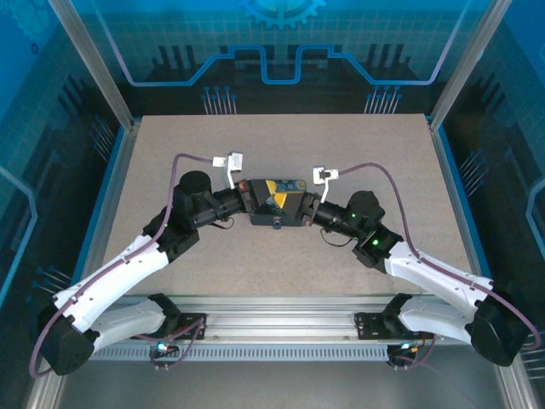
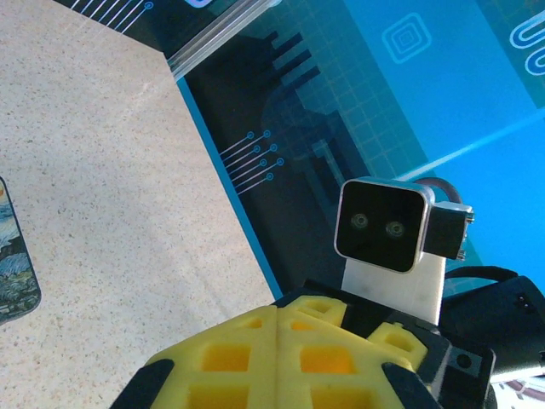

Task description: Unlock a padlock with a key

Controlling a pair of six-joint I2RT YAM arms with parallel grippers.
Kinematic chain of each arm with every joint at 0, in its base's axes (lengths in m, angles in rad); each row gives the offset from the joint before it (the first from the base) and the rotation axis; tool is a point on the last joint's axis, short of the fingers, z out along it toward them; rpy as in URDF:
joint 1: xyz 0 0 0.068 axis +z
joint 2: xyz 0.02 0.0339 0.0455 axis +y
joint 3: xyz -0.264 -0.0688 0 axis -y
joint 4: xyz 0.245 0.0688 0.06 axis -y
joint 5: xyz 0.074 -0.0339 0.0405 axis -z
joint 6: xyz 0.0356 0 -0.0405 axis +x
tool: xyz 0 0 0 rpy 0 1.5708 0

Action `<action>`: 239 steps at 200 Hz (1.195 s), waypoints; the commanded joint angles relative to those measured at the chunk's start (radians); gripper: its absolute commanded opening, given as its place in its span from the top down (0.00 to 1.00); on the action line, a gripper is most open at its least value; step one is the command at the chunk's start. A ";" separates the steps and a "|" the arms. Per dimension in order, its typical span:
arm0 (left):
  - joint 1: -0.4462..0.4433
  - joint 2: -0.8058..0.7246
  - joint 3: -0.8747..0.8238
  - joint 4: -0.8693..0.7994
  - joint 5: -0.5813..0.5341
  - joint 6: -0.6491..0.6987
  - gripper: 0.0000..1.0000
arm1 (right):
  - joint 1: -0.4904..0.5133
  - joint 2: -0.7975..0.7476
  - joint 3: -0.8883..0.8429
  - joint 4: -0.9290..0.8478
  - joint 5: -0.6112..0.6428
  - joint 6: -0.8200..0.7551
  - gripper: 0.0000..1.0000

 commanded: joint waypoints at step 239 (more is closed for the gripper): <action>0.001 -0.096 -0.223 -0.104 -0.025 0.041 0.01 | -0.216 -0.312 0.023 -0.724 0.135 -0.303 1.00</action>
